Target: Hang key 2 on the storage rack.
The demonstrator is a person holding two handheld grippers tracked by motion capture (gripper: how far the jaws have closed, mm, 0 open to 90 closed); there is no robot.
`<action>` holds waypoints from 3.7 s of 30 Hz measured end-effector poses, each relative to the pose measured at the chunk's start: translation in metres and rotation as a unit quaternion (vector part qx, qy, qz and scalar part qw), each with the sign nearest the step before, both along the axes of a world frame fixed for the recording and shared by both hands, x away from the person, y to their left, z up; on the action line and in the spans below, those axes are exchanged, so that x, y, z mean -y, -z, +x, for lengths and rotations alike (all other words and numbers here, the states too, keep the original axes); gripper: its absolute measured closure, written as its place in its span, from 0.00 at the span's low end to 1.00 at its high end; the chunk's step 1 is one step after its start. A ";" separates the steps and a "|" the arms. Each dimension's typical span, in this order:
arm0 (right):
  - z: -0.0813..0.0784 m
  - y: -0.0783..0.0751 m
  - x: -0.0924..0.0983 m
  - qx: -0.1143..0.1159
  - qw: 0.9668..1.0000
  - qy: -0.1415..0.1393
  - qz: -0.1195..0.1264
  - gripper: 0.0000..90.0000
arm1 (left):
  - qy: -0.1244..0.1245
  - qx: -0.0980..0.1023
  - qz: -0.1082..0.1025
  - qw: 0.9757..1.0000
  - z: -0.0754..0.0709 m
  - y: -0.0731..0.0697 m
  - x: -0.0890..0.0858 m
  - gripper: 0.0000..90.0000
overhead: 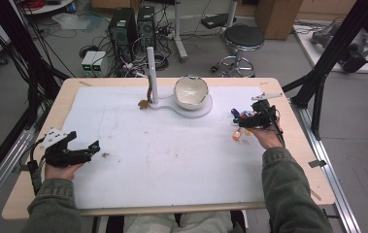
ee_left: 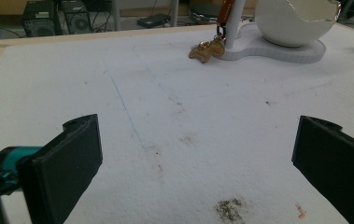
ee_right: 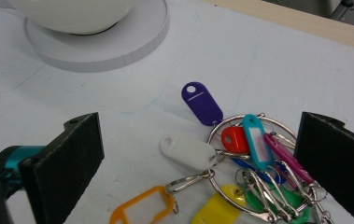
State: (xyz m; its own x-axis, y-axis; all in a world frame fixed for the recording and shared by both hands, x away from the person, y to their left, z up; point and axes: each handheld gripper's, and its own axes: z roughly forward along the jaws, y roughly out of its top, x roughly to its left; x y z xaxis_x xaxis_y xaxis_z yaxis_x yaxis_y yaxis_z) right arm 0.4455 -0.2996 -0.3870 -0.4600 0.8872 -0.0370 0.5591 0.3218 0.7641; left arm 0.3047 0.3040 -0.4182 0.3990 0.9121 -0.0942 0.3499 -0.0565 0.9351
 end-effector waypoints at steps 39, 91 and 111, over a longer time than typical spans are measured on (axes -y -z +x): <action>0.052 0.036 0.014 -0.088 0.994 0.046 -0.039 0.29 | 0.010 -0.006 0.012 1.000 0.001 0.002 0.004 0.02; 0.041 -0.018 0.021 -0.033 0.990 0.104 -0.087 0.95 | 0.008 0.002 0.010 1.000 0.000 0.001 0.002 0.02; 0.013 -0.066 0.026 0.015 0.997 0.079 -0.013 0.95 | 0.003 0.008 0.003 1.000 0.000 0.000 0.001 0.02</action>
